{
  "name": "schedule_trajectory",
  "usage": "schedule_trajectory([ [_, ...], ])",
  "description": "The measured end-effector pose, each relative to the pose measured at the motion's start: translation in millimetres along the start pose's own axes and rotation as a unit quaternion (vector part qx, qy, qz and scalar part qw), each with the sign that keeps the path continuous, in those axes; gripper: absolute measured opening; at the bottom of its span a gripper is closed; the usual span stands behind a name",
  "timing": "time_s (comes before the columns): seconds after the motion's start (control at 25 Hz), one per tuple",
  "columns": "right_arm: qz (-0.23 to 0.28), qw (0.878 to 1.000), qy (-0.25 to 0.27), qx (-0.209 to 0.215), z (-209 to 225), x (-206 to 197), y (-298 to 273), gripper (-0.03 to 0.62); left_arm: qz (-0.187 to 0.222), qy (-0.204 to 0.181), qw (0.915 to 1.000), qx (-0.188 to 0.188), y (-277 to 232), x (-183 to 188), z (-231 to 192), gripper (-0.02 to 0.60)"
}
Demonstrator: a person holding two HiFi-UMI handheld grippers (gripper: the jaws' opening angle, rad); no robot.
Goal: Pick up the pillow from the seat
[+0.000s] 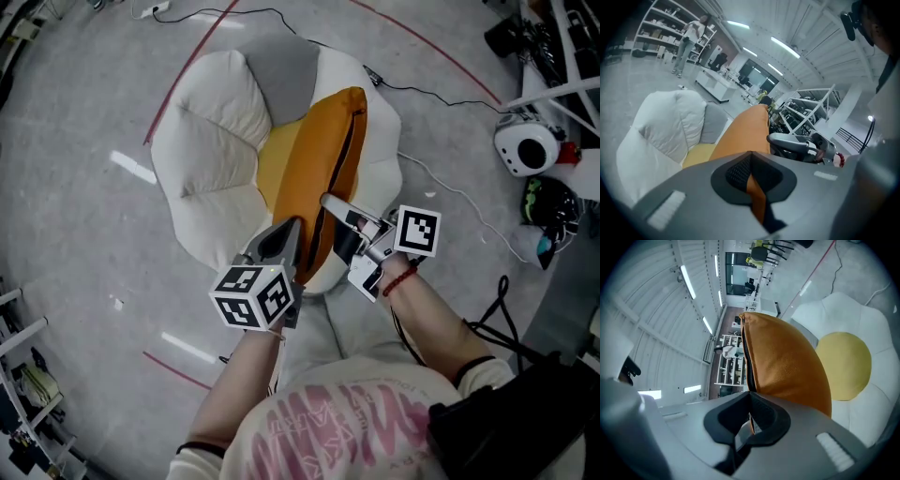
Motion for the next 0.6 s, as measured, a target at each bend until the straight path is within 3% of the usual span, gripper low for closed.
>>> schedule_trajectory([
  [0.28,0.018,0.994,0.081,0.072,-114,47,4,0.002,0.089,-0.067,0.9935,-0.022,17,98,56,0.012],
  [0.6,0.028,0.971,0.179,0.154,-244,46,17,0.002,0.195,-0.116,0.9726,-0.051,80,175,120,0.012],
])
Point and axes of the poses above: the fingertips, and each gripper's own axes: y backward along the fingers, z to its right, x out of its top, the point moved 4 cm from there along y, backward along the fingers, and after that the axes turned 2 degrees about -y, right-handed, at the moved point
